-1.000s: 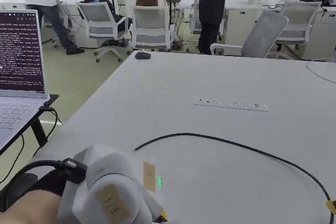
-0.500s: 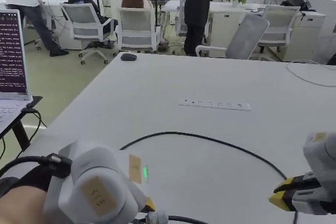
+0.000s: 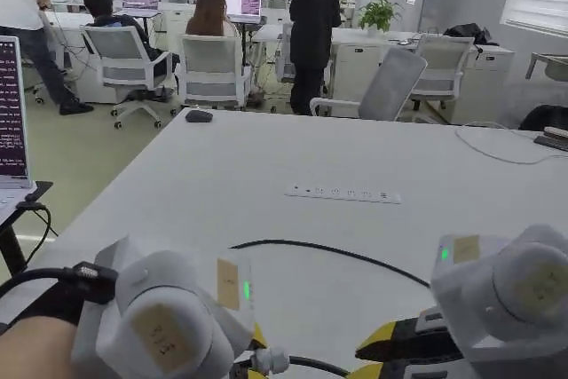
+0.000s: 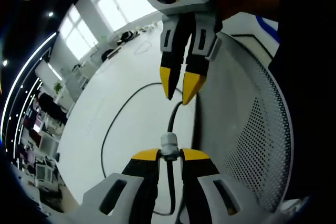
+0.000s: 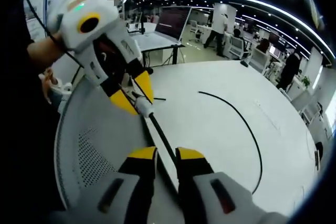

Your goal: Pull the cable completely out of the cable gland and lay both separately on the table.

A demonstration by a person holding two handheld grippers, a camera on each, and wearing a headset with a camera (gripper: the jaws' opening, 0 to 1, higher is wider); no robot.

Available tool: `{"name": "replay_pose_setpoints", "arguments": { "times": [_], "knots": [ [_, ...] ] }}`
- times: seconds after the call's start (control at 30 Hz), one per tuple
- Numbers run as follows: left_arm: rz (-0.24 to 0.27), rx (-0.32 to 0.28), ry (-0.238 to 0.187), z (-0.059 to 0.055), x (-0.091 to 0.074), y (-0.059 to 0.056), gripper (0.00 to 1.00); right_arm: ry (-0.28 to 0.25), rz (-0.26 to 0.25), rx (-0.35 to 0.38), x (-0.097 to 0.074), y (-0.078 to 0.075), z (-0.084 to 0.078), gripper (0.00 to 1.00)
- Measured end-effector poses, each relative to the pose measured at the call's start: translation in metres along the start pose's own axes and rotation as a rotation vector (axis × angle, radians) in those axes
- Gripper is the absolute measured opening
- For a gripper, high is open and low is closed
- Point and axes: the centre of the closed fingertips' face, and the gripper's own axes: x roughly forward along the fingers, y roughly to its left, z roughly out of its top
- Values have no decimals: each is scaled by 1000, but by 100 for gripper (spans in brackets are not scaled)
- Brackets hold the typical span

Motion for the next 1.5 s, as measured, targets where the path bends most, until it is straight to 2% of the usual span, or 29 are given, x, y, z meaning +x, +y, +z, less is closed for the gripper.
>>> {"name": "replay_pose_setpoints", "arguments": {
  "times": [0.17, 0.33, 0.47, 0.63, 0.73, 0.9, 1.07, 1.17, 1.37, 1.5],
  "knots": [
    [-21, 22, -15, 7, 2, -8, 16, -19, 11, -30, 6, 11, 9, 13],
    [-45, 32, -38, 13, 3, -14, 16, 0, 33, -60, 12, 19, 9, 13],
    [-56, 54, -25, 14, 5, -16, 16, 27, 31, -117, 14, 21, 9, 9],
    [-75, 53, -31, 15, 4, -19, 16, 30, 37, -131, 11, 23, 5, 5],
    [-72, 54, -16, 10, 4, -19, 16, 73, 21, -155, 7, 19, -8, 4],
    [-75, 49, -22, 9, 2, -19, 16, 75, 19, -134, 2, 17, -16, 4],
    [-72, 51, -17, 7, 3, -17, 16, 112, 2, -141, -1, 11, -28, 3],
    [-72, 53, -12, 6, 2, -16, 16, 155, -3, -153, -1, 9, -40, 3],
    [-73, 42, -8, 1, 1, -16, 16, 204, -17, -137, -4, 2, -56, 3],
    [-70, 36, -9, 0, 1, -14, 16, 280, -39, -153, -8, -6, -74, 3]
  ]
}}
